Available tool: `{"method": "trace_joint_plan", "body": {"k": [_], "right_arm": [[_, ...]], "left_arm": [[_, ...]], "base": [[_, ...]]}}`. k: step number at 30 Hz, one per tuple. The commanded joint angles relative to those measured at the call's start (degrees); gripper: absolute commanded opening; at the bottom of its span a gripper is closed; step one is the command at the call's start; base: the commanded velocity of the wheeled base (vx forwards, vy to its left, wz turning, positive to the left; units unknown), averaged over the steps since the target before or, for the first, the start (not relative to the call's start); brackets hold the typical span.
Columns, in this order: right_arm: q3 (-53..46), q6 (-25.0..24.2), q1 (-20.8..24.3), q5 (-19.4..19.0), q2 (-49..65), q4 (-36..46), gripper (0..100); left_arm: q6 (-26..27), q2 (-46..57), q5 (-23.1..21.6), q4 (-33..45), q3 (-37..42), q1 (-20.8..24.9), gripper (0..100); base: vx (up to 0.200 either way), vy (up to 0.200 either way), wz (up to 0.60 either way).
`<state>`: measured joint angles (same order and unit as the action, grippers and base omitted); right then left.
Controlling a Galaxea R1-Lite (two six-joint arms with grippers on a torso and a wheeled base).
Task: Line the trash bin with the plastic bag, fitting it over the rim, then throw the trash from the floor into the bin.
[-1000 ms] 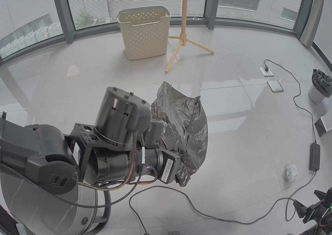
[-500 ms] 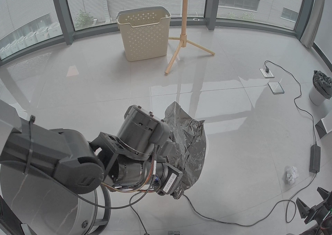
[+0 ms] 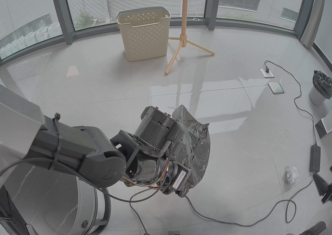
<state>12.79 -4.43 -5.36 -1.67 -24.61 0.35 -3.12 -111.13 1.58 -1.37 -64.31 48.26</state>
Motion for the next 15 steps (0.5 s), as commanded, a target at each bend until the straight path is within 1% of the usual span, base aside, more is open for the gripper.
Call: {"method": "trace_joint_plan", "body": {"k": [1,2,3,5,7,8,9,11,13,14,15], "right_arm": [[19.38,-2.25,5.45,-4.31,-23.73,-0.35,100],[21.49,1.44,8.79,-4.04,-29.44,-2.11,100],[22.72,2.40,10.02,-3.87,-31.99,-3.43,100],[25.09,2.84,13.36,-3.87,-39.28,-6.24,100],[25.88,2.84,15.82,-3.69,-42.80,-7.65,100],[26.50,1.88,20.22,-3.43,-47.81,-10.02,100],[26.41,1.17,21.54,-3.34,-49.22,-10.81,100],[26.50,-2.69,26.63,-3.16,-54.93,-13.63,100],[27.38,-5.86,30.15,-2.90,-57.92,-14.59,100],[28.17,-8.06,32.52,-2.28,-59.32,-14.42,100],[28.52,-9.20,34.10,-1.76,-60.20,-14.24,100]], "left_arm": [[-0.39,-3.57,0.09,2.77,-4.25,-0.01,0],[-0.57,-3.92,0.09,2.86,-4.78,-0.01,0],[-0.57,-4.01,0.09,2.86,-5.13,-0.01,0],[-0.66,-4.80,0.09,3.04,-6.10,-0.01,0],[-0.66,-5.24,0.09,3.47,-6.71,0.08,0],[-0.83,-5.59,0.09,4.53,-7.76,0.17,0],[-0.92,-5.59,0.09,4.88,-8.12,0.17,0],[-1.71,-6.03,0.09,5.50,-9.00,0.08,0],[-3.03,-6.38,0.09,5.50,-9.87,-0.01,0],[-3.82,-6.47,-0.09,5.58,-10.58,-0.10,0],[-4.09,-6.56,-0.09,5.58,-11.10,-0.27,0]], "base": [[0.000,0.000,0.00],[0.000,0.000,0.00],[0.000,0.000,0.00],[0.000,0.000,0.00],[0.000,0.000,0.00],[0.000,0.000,0.00],[0.000,0.000,0.00],[0.000,0.000,0.00],[0.000,0.000,0.00],[0.000,0.000,0.00],[0.000,0.000,0.00]]}}
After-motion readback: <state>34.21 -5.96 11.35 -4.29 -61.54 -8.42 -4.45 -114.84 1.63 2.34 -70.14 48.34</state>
